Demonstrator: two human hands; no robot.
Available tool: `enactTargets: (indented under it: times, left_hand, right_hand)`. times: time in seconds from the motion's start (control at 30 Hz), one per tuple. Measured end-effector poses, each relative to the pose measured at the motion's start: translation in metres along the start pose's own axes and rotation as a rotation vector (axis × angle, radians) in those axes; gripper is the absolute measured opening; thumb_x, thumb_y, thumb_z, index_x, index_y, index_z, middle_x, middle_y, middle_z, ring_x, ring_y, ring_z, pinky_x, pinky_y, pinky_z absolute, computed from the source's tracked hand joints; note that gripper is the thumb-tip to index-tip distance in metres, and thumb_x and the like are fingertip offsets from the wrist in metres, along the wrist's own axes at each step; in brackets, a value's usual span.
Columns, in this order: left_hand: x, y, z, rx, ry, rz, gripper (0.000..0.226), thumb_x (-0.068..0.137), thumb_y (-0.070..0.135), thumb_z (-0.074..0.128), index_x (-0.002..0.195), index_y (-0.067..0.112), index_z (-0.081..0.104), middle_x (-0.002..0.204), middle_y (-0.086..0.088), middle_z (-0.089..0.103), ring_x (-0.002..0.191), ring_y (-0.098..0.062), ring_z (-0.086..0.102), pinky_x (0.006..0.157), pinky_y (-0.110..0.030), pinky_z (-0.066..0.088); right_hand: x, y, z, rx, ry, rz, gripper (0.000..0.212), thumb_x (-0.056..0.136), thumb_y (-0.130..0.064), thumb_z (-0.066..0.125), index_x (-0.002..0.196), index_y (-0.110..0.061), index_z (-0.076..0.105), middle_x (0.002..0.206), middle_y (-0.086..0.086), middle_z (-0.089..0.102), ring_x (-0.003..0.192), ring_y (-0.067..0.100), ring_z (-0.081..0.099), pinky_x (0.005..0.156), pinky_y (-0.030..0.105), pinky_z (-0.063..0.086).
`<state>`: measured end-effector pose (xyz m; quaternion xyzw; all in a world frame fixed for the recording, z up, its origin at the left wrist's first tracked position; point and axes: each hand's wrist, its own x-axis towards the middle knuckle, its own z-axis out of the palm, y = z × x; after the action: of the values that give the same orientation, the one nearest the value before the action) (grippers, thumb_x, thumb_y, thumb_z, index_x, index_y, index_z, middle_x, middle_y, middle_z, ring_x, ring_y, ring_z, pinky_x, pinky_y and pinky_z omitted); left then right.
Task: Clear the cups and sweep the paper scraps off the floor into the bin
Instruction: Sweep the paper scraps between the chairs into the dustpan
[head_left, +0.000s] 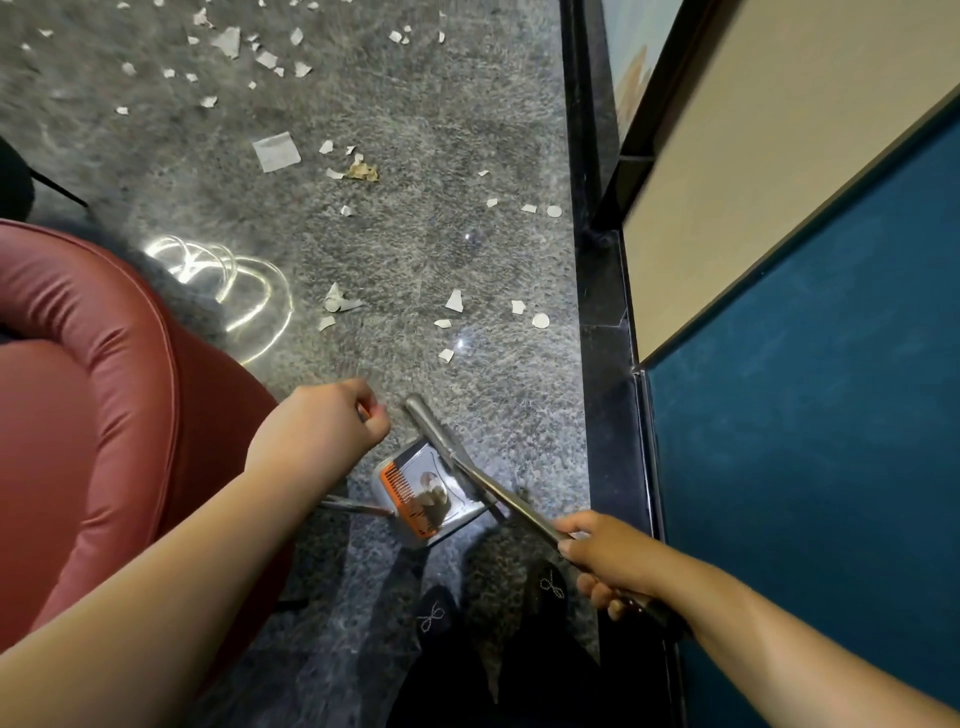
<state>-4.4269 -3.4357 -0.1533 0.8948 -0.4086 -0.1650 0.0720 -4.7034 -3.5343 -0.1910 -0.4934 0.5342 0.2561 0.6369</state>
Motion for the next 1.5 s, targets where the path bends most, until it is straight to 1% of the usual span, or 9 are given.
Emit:
enactTargets:
  times: [0.17, 0.4, 0.47, 0.87, 1.1, 1.23, 1.3, 1.4, 1.5]
  left_hand:
    - [-0.004, -0.021, -0.015, -0.087, 0.042, -0.1, 0.014, 0.088, 0.034, 0.06, 0.082, 0.022, 0.065, 0.073, -0.001, 0.067, 0.083, -0.031, 0.067, 0.068, -0.031, 0.047]
    - [0.011, -0.048, -0.044, -0.158, 0.112, -0.139, 0.013, 0.086, 0.035, 0.061, 0.073, 0.032, 0.059, 0.067, 0.006, 0.059, 0.085, -0.029, 0.066, 0.069, -0.029, 0.04]
    - [0.019, -0.049, -0.049, -0.161, 0.138, -0.144, 0.011, 0.087, 0.034, 0.061, 0.077, 0.029, 0.063, 0.069, 0.005, 0.06, 0.086, -0.03, 0.066, 0.07, -0.03, 0.042]
    - [0.164, -0.018, -0.069, -0.045, 0.09, -0.193, 0.013, 0.087, 0.04, 0.058, 0.083, 0.03, 0.065, 0.078, 0.006, 0.064, 0.076, -0.021, 0.055, 0.071, -0.031, 0.048]
    - [0.245, 0.008, -0.074, 0.001, 0.053, -0.249, 0.012, 0.087, 0.037, 0.061, 0.076, 0.031, 0.061, 0.066, 0.007, 0.058, 0.067, -0.02, 0.052, 0.065, -0.03, 0.043]
    - [0.268, 0.007, -0.076, 0.004, 0.042, -0.307, 0.009, 0.088, 0.037, 0.062, 0.083, 0.029, 0.064, 0.065, 0.01, 0.056, 0.067, -0.017, 0.052, 0.064, -0.029, 0.043]
    - [0.272, 0.008, -0.074, -0.001, 0.042, -0.337, 0.01, 0.088, 0.037, 0.062, 0.085, 0.029, 0.065, 0.064, 0.013, 0.054, 0.062, -0.015, 0.053, 0.057, -0.027, 0.041]
    - [0.276, 0.008, -0.072, 0.005, 0.049, -0.376, 0.011, 0.087, 0.035, 0.064, 0.084, 0.025, 0.068, 0.06, 0.013, 0.052, 0.066, -0.019, 0.054, 0.061, -0.028, 0.041]
    - [0.277, 0.005, -0.072, 0.029, 0.071, -0.394, 0.012, 0.086, 0.035, 0.064, 0.085, 0.025, 0.07, 0.072, -0.002, 0.067, 0.078, -0.029, 0.064, 0.065, -0.031, 0.046]
  right_hand:
    - [-0.014, -0.02, -0.002, 0.089, 0.084, -0.066, 0.019, 0.101, -0.012, 0.036, 0.092, -0.02, 0.051, 0.056, 0.006, 0.04, 0.034, 0.01, 0.033, 0.038, 0.016, 0.027]
    - [0.003, -0.044, -0.016, 0.242, 0.25, -0.142, 0.029, 0.1, -0.01, 0.041, 0.128, -0.007, 0.048, 0.049, 0.006, 0.041, 0.026, 0.009, 0.033, 0.032, 0.012, 0.026]
    - [0.008, -0.051, -0.026, 0.32, 0.266, -0.125, 0.033, 0.101, -0.013, 0.041, 0.134, -0.014, 0.042, 0.051, 0.007, 0.04, 0.027, 0.01, 0.032, 0.033, 0.012, 0.028]
    - [0.077, -0.14, -0.162, 0.487, 0.324, -0.066, 0.039, 0.103, -0.012, 0.035, 0.141, -0.02, 0.033, 0.062, 0.008, 0.038, 0.024, 0.008, 0.03, 0.031, 0.012, 0.03]
    - [0.145, -0.196, -0.261, 0.256, 0.355, -0.041, 0.035, 0.099, -0.007, 0.036, 0.133, 0.002, 0.041, 0.056, 0.008, 0.039, 0.033, 0.014, 0.034, 0.037, 0.016, 0.027]
    - [0.181, -0.231, -0.287, 0.035, 0.321, 0.008, 0.017, 0.097, -0.006, 0.035, 0.096, 0.0, 0.05, 0.05, 0.012, 0.045, 0.044, 0.021, 0.041, 0.044, 0.026, 0.031]
    - [0.199, -0.246, -0.287, -0.006, 0.282, 0.028, 0.023, 0.095, -0.002, 0.031, 0.08, -0.001, 0.048, 0.047, 0.014, 0.047, 0.042, 0.022, 0.041, 0.041, 0.026, 0.029]
    - [0.224, -0.266, -0.275, -0.034, 0.262, 0.079, 0.021, 0.095, -0.002, 0.031, 0.085, -0.004, 0.049, 0.04, 0.011, 0.047, 0.039, 0.02, 0.04, 0.04, 0.023, 0.029]
    - [0.244, -0.286, -0.255, -0.058, 0.22, 0.102, 0.018, 0.098, -0.004, 0.032, 0.105, -0.006, 0.048, 0.036, 0.009, 0.044, 0.031, 0.018, 0.037, 0.039, 0.022, 0.034]
